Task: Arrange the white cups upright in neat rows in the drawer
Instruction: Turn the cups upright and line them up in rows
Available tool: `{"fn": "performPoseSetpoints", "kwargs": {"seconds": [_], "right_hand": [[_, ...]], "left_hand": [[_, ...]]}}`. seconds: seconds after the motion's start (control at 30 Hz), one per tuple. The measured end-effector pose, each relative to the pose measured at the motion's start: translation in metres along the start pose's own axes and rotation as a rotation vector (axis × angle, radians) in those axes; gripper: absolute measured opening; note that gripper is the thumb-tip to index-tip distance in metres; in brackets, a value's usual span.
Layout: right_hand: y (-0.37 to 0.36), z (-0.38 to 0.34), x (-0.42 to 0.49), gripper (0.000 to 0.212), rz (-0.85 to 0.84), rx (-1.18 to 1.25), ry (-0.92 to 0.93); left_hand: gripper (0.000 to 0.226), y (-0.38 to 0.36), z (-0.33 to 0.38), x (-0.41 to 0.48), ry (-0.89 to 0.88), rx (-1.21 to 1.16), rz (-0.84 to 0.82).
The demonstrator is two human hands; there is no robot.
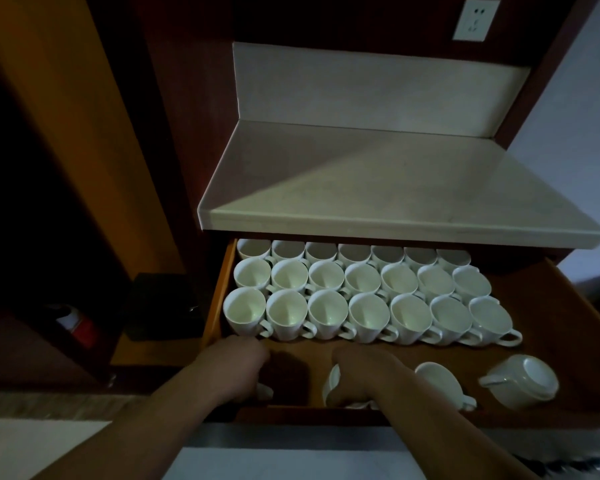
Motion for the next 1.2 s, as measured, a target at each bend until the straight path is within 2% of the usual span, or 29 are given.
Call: {"fn": "performPoseSetpoints", "kwargs": {"seconds": [0.3,0.4,0.5,0.57,0.6,0.7,0.73,0.77,0.83,0.93,1.03,1.13,1.2], "right_hand": [[-0.002,0.003,-0.001,0.056,-0.006,0.084,-0.027],[0.011,0.008,-0.008,0.046,0.062,0.196,-0.045],[0.040,0.012,-0.026,0.032,0.197,0.437,-0.052],[0.060,0.010,-0.039,0.027,0.268,0.723,-0.036],[0.070,0.007,-0.046,0.024,0.313,0.887,-0.018],[0.092,-0.005,-0.060,0.025,0.417,1.336,0.037],[0.097,-0.010,-0.063,0.026,0.429,1.445,0.055],[0.102,-0.015,-0.066,0.027,0.446,1.528,0.069],[0.109,-0.020,-0.070,0.024,0.493,1.628,0.085],[0.113,-0.022,-0.072,0.027,0.528,1.667,0.090],[0.114,-0.020,-0.073,0.026,0.557,1.656,0.076],[0.116,-0.028,-0.076,0.018,0.498,1.670,0.114],[0.124,-0.033,-0.081,0.014,0.511,1.535,0.154]], "left_hand": [[0.035,0.009,-0.004,-0.007,-0.075,-0.106,0.075],[0.029,0.018,-0.002,-0.016,-0.097,-0.179,0.068],[0.033,0.050,-0.001,-0.025,-0.111,-0.273,0.205],[0.040,0.073,0.001,-0.032,-0.113,-0.480,0.281],[0.043,0.081,0.004,-0.035,-0.112,-0.663,0.273],[0.055,0.083,0.028,-0.038,-0.163,-1.371,0.007],[0.057,0.083,0.041,-0.042,-0.195,-1.528,-0.095],[0.056,0.087,0.053,-0.046,-0.246,-1.623,-0.162],[0.056,0.094,0.065,-0.048,-0.304,-1.735,-0.177],[0.070,0.102,0.063,-0.039,-0.281,-1.830,-0.070],[0.068,0.109,0.062,-0.034,-0.299,-1.818,-0.023],[0.064,0.114,0.060,-0.032,-0.309,-1.738,0.015],[0.064,0.112,0.055,-0.031,-0.265,-1.698,0.057]]}}
Point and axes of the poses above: each hand's wrist, its own x-axis towards the middle knuckle, its own y-axis out of the back of the hand, z = x × y, the point moved 9 cm from there along x, towards the middle knuckle, and after that the axes turned 6 degrees about y, right-handed, at the moved point
